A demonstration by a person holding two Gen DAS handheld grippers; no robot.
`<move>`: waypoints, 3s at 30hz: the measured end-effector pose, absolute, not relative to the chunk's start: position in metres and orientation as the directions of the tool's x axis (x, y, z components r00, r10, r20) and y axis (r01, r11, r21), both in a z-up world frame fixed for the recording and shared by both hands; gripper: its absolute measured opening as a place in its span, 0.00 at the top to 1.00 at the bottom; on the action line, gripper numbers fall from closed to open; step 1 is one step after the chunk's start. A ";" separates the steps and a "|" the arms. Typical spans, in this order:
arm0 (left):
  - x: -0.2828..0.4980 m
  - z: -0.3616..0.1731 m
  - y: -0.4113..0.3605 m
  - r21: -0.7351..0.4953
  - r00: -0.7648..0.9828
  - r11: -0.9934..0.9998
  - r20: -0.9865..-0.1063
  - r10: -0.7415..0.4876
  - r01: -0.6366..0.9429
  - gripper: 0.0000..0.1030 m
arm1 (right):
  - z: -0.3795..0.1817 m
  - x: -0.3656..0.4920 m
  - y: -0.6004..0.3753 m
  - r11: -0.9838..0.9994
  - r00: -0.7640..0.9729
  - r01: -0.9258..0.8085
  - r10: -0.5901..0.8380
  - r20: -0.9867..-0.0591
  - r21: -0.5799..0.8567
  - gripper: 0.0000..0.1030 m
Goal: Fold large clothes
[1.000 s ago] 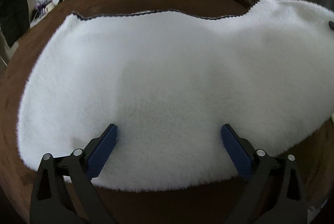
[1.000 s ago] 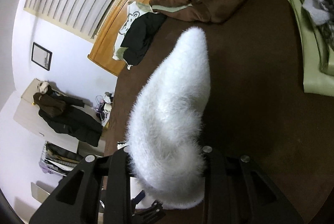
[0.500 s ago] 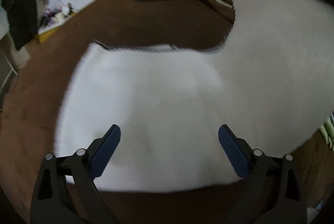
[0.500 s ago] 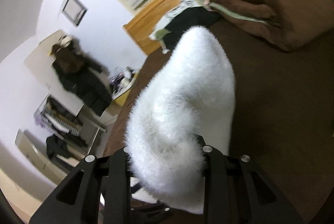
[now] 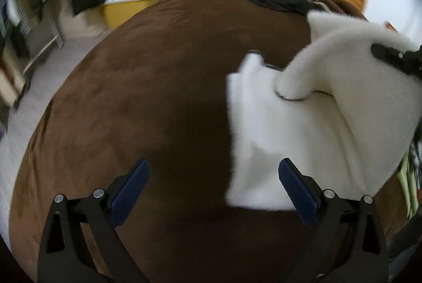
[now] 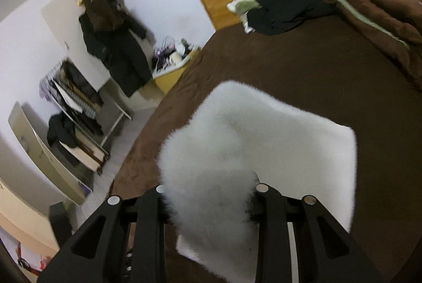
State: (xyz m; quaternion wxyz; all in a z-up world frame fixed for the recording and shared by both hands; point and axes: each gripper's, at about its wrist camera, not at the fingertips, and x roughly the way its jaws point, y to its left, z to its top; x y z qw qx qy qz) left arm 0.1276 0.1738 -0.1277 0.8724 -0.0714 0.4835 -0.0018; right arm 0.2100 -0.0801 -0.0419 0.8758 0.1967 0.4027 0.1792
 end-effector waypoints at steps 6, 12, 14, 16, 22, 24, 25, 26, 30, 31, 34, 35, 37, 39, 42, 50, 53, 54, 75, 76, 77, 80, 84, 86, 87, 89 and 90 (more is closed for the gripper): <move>0.114 -0.140 0.208 -0.122 0.513 0.981 -0.858 -0.029 -0.149 0.07 | -0.056 0.224 -0.031 0.862 0.574 -0.201 0.488 -0.657 0.465 0.73; 0.091 -0.150 0.227 -0.119 0.483 0.974 -0.876 -0.011 -0.194 0.07 | -0.117 0.218 0.016 0.879 0.447 -0.244 0.478 -0.756 0.411 0.71; 0.087 -0.158 0.230 -0.114 0.461 0.972 -0.887 -0.007 -0.204 0.07 | -0.142 0.212 0.027 0.893 0.415 -0.251 0.449 -0.791 0.374 0.70; 0.084 -0.164 0.233 -0.110 0.446 0.972 -0.895 -0.007 -0.206 0.07 | -0.164 0.207 0.035 0.904 0.382 -0.271 0.416 -0.825 0.330 0.69; 0.083 -0.177 0.236 -0.103 0.420 0.972 -0.907 -0.004 -0.213 0.07 | -0.165 0.205 0.035 0.895 0.379 -0.296 0.431 -0.819 0.334 0.67; 0.084 -0.176 0.236 -0.109 0.423 0.970 -0.906 -0.007 -0.219 0.07 | -0.161 0.206 0.033 0.887 0.365 -0.299 0.447 -0.817 0.351 0.59; 0.084 -0.173 0.235 -0.111 0.427 0.969 -0.904 -0.007 -0.219 0.07 | -0.159 0.206 0.033 0.879 0.351 -0.306 0.461 -0.815 0.365 0.53; 0.083 -0.171 0.235 -0.112 0.433 0.969 -0.901 -0.007 -0.218 0.07 | -0.156 0.206 0.031 0.861 0.324 -0.323 0.491 -0.809 0.393 0.38; 0.083 -0.157 0.234 -0.128 0.466 0.972 -0.885 -0.022 -0.196 0.07 | -0.137 0.191 0.030 0.804 0.254 -0.420 0.549 -0.796 0.421 0.27; 0.084 -0.154 0.234 -0.130 0.473 0.973 -0.881 -0.025 -0.190 0.07 | -0.132 0.186 0.025 0.799 0.250 -0.428 0.554 -0.794 0.422 0.27; 0.089 -0.141 0.228 -0.149 0.494 0.976 -0.868 -0.053 -0.157 0.07 | -0.110 0.171 -0.007 0.810 0.297 -0.413 0.552 -0.779 0.417 0.24; 0.092 -0.135 0.224 -0.174 0.505 0.975 -0.859 -0.082 -0.139 0.07 | -0.101 0.165 -0.024 0.827 0.333 -0.393 0.536 -0.776 0.402 0.20; 0.100 -0.126 0.215 -0.225 0.526 0.969 -0.839 -0.136 -0.107 0.07 | -0.093 0.162 -0.048 0.853 0.369 -0.356 0.504 -0.781 0.382 0.19; 0.108 -0.119 0.203 -0.264 0.542 0.962 -0.819 -0.189 -0.065 0.07 | -0.088 0.160 -0.075 0.878 0.401 -0.306 0.469 -0.787 0.368 0.19; 0.128 -0.113 0.175 -0.273 0.537 0.961 -0.807 -0.247 0.032 0.07 | -0.086 0.161 -0.105 0.902 0.441 -0.242 0.431 -0.787 0.358 0.19; 0.171 -0.119 0.094 -0.095 0.463 0.944 -0.853 -0.241 0.316 0.16 | -0.102 0.162 -0.133 0.918 0.451 -0.169 0.396 -0.800 0.360 0.19; 0.180 -0.131 0.084 -0.054 0.409 0.943 -0.892 -0.193 0.328 0.18 | -0.109 0.161 -0.130 0.922 0.434 -0.193 0.387 -0.814 0.336 0.19; 0.180 -0.136 0.082 -0.045 0.392 0.943 -0.902 -0.180 0.329 0.18 | -0.112 0.162 -0.128 0.921 0.425 -0.204 0.389 -0.817 0.332 0.19; 0.125 -0.129 0.106 -0.136 0.470 0.986 -0.867 -0.167 0.099 0.64 | -0.119 0.154 -0.109 0.946 0.363 -0.223 0.305 -0.880 0.236 0.15; 0.123 -0.131 0.108 -0.152 0.469 0.985 -0.866 -0.174 0.085 0.64 | -0.119 0.152 -0.107 0.946 0.359 -0.232 0.301 -0.883 0.228 0.15; 0.122 -0.132 0.111 -0.163 0.466 0.984 -0.866 -0.179 0.076 0.64 | -0.121 0.151 -0.106 0.946 0.349 -0.237 0.295 -0.890 0.221 0.15; 0.120 -0.145 0.117 -0.177 0.446 0.983 -0.877 -0.179 0.046 0.64 | -0.135 0.144 -0.107 0.944 0.308 -0.232 0.300 -0.903 0.235 0.16; 0.114 -0.160 0.123 -0.202 0.429 0.979 -0.884 -0.185 0.007 0.58 | -0.146 0.141 -0.112 0.939 0.282 -0.221 0.320 -0.904 0.263 0.16; 0.115 -0.168 0.126 -0.203 0.419 0.979 -0.890 -0.179 -0.012 0.52 | -0.152 0.140 -0.113 0.938 0.267 -0.221 0.323 -0.908 0.268 0.16; 0.115 -0.174 0.128 -0.196 0.411 0.980 -0.895 -0.171 -0.019 0.49 | -0.154 0.141 -0.114 0.937 0.261 -0.219 0.324 -0.909 0.272 0.16; 0.115 -0.184 0.130 -0.198 0.400 0.980 -0.901 -0.168 -0.035 0.46 | -0.159 0.140 -0.115 0.936 0.254 -0.219 0.326 -0.911 0.274 0.16; 0.114 -0.188 0.130 -0.201 0.396 0.979 -0.903 -0.169 -0.041 0.44 | -0.163 0.139 -0.116 0.936 0.250 -0.221 0.325 -0.912 0.273 0.16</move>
